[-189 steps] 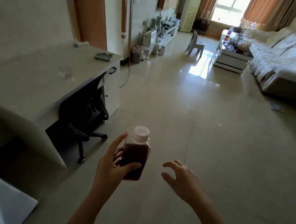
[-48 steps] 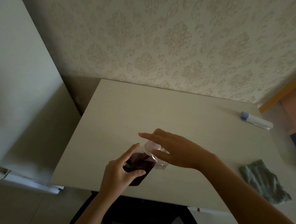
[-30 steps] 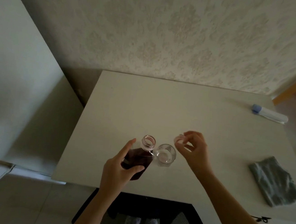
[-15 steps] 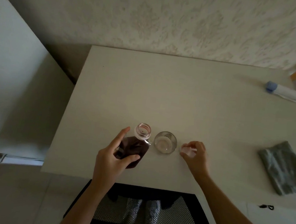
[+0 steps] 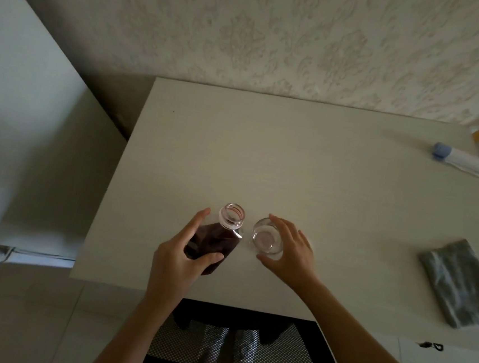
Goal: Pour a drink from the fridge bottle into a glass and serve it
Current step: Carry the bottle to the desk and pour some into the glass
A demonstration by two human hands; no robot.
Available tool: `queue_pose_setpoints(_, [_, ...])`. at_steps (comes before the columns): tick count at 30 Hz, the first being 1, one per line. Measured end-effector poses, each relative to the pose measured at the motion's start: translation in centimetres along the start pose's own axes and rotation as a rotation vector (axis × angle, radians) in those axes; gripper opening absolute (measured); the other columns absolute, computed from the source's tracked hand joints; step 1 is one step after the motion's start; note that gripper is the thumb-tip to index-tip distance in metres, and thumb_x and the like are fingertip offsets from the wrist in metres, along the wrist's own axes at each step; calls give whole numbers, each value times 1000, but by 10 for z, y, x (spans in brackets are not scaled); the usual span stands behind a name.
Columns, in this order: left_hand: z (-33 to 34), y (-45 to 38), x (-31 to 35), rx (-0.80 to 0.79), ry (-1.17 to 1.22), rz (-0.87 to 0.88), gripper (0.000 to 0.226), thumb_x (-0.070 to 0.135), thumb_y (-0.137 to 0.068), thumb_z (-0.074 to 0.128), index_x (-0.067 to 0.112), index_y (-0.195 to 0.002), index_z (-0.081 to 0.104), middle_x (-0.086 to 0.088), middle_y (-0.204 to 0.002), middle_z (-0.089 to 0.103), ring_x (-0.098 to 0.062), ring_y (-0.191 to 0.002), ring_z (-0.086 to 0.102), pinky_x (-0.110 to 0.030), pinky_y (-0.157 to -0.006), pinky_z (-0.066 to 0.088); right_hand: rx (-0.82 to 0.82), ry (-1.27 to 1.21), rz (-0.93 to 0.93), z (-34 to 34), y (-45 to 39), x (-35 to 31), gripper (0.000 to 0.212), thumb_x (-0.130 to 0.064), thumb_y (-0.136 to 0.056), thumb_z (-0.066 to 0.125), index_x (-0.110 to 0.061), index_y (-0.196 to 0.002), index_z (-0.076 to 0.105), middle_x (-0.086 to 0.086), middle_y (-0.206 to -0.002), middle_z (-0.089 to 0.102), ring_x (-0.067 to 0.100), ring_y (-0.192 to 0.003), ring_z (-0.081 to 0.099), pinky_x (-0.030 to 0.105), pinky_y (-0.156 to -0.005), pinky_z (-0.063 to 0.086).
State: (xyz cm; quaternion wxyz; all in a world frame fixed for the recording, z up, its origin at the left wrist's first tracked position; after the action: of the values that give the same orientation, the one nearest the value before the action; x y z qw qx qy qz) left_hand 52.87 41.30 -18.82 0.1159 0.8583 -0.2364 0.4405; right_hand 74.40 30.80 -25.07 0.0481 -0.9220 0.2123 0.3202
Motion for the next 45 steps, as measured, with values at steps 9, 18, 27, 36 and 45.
queue_pose_setpoints(9, [-15, -5, 24, -36, -223, 114, 86, 29, -64, 84, 40, -138, 40, 6, -113, 69, -10, -96, 67, -28, -79, 57, -1, 96, -36, -18, 1, -15, 80, -33, -54, 79, -26, -125, 42, -1, -121, 54, 24, -99, 59, 36, -74, 51])
queue_pose_setpoints(18, [-30, -22, 63, -94, -550, 237, 88, 33, -73, 76, 47, -142, 22, 9, -103, 64, -13, -89, 62, -33, -70, 55, 49, 153, -54, -67, -6, -58, 85, -41, -56, 80, -32, -127, 34, -3, -122, 51, 18, -99, 55, 28, -74, 45])
queue_pose_setpoints(27, [-40, -29, 87, -36, -766, 384, 83, 30, -81, 69, 43, -145, 18, 3, -103, 64, -15, -88, 58, -25, -66, 46, 98, 243, -67, -86, -11, -83, 84, -43, -55, 78, -34, -126, 34, -4, -121, 53, 17, -98, 56, 26, -69, 44])
queue_pose_setpoints(36, [-41, -30, 95, -25, -891, 392, 74, 23, -90, 56, 44, -145, 11, 1, -107, 61, -17, -93, 55, -25, -65, 34, 55, 306, -76, -86, -12, -86, 84, -47, -56, 74, -36, -127, 30, -6, -123, 51, 16, -103, 54, 28, -76, 47])
queue_pose_setpoints(45, [-44, -30, 94, -40, -878, 386, 75, 21, -90, 56, 44, -145, 11, 1, -105, 62, -17, -92, 56, -26, -66, 41, 70, 263, -43, -82, -10, -87, 78, -49, -57, 72, -38, -124, 33, -7, -120, 53, 16, -100, 55, 29, -74, 46])
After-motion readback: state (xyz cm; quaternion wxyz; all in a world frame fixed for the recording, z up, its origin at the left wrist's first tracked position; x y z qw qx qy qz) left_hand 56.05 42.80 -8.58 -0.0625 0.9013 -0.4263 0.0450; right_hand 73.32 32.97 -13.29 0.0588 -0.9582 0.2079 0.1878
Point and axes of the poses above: each hand's wrist, its own y-axis away from the middle knuckle, its own z-axis out of the palm, x = y × z, the point moved 1 cm from there along -y, towards the middle knuckle
